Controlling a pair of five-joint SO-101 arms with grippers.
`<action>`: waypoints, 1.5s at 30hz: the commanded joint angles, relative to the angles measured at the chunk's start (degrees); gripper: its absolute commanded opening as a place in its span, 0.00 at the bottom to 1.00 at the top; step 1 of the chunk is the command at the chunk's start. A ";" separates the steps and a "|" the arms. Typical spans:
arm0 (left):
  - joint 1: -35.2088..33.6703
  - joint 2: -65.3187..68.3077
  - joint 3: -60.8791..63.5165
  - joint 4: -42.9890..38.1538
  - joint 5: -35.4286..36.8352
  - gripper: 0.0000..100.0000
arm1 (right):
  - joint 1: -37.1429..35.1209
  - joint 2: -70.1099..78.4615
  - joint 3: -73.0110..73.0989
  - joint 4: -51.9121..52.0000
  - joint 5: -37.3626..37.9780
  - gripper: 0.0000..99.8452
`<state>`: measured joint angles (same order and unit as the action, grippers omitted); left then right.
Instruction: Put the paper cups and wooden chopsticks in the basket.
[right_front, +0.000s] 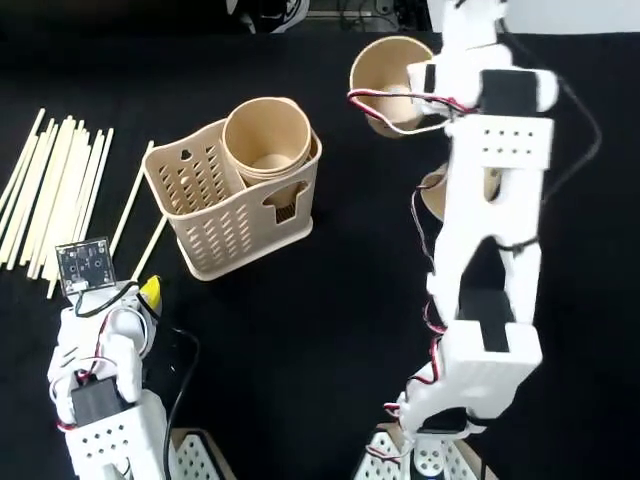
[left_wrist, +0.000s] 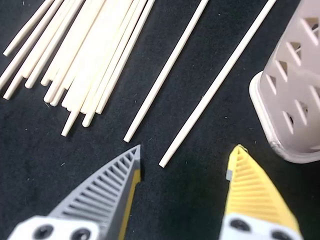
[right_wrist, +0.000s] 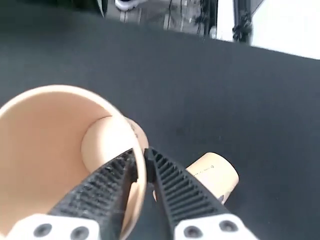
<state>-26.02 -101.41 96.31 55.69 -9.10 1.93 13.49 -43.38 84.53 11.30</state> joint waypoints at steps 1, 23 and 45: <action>0.48 -0.18 0.66 -1.49 -0.62 0.28 | -4.57 -4.44 -17.19 10.11 -2.81 0.01; 0.48 -0.18 0.66 -1.49 -0.62 0.28 | -24.26 2.59 -20.79 15.21 -0.53 0.01; 0.40 -0.18 1.10 -2.55 -0.62 0.28 | -13.71 -1.36 -18.24 16.53 9.58 0.21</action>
<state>-26.02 -101.41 96.40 54.20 -9.10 -19.08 14.81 -63.52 99.30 14.29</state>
